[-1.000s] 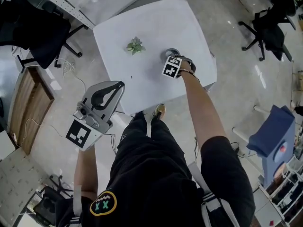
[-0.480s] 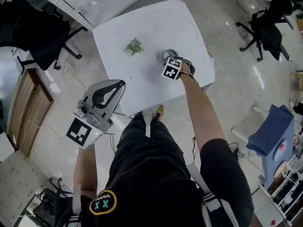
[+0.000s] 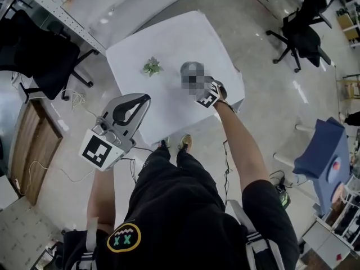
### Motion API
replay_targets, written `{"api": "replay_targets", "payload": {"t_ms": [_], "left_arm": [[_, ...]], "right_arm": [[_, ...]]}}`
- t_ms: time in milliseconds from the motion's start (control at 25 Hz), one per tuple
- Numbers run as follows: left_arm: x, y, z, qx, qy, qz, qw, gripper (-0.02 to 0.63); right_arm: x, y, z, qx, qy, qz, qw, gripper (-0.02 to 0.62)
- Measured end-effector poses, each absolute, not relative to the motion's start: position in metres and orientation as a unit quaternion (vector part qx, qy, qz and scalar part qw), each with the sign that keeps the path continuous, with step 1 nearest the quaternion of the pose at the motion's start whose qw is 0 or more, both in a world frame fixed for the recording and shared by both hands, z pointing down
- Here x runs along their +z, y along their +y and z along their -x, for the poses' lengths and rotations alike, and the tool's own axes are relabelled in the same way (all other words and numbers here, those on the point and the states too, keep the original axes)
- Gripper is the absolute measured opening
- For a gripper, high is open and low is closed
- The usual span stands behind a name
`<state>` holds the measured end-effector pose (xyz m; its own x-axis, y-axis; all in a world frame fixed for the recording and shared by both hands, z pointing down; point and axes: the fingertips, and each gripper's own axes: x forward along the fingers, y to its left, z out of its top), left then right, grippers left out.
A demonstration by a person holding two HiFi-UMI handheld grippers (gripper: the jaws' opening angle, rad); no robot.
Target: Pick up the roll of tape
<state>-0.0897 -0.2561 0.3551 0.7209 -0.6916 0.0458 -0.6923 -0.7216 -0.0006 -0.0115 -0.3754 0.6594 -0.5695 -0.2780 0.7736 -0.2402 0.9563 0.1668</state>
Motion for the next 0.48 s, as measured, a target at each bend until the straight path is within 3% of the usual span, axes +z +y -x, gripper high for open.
{"api": "replay_targets", "payload": {"t_ms": [480], "left_arm": [[0.333,-0.248,0.072,0.014,-0.330,-0.943,-0.044,0.020]], "right_arm": [[0.475,-0.314,0.001,-0.044,-0.939,-0.231,0.251,0.074]]}}
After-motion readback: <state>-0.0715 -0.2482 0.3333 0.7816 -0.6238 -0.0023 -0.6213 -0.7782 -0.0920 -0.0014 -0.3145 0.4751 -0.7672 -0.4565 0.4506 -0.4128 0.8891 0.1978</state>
